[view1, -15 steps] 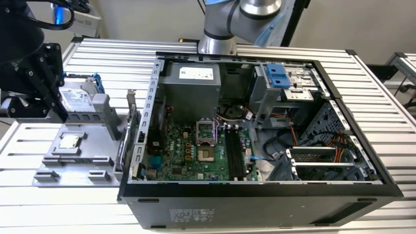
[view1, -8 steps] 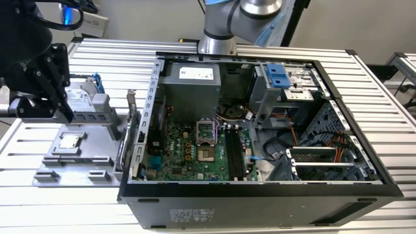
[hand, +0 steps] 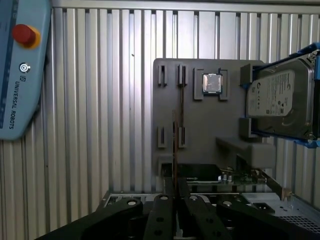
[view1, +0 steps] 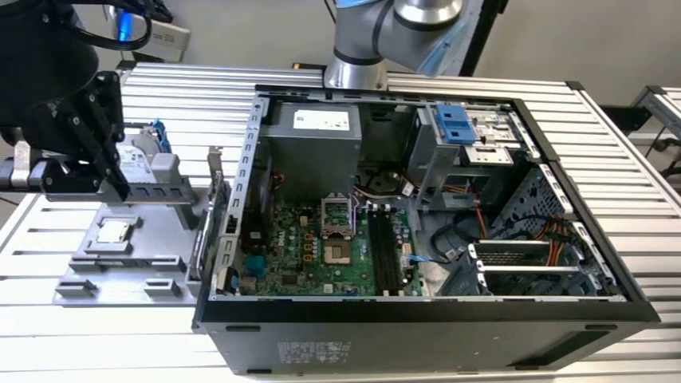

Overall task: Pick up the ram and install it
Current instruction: 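Pick up the ram and move it above insertion slot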

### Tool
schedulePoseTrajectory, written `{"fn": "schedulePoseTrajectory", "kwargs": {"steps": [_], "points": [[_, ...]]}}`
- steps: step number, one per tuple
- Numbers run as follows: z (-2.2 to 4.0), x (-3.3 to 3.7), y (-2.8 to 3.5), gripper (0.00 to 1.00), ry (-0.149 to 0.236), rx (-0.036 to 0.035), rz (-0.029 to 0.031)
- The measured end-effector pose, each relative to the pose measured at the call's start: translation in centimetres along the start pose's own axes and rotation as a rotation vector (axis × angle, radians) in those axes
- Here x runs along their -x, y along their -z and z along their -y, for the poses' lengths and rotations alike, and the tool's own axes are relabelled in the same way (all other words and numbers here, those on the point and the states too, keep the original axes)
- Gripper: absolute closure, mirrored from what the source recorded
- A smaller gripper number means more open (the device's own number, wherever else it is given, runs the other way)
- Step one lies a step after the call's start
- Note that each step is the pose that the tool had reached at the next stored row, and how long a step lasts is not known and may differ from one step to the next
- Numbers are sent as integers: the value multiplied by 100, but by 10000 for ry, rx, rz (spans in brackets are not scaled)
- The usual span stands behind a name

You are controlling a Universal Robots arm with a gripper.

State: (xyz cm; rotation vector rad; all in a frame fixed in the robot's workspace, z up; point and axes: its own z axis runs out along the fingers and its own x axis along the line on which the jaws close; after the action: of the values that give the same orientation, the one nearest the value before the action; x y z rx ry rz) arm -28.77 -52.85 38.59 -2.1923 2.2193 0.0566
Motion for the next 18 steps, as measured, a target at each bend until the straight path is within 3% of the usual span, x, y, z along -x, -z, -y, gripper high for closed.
{"fn": "schedulePoseTrajectory", "kwargs": {"steps": [18], "points": [[162,2,2,100,0,0,0]]}}
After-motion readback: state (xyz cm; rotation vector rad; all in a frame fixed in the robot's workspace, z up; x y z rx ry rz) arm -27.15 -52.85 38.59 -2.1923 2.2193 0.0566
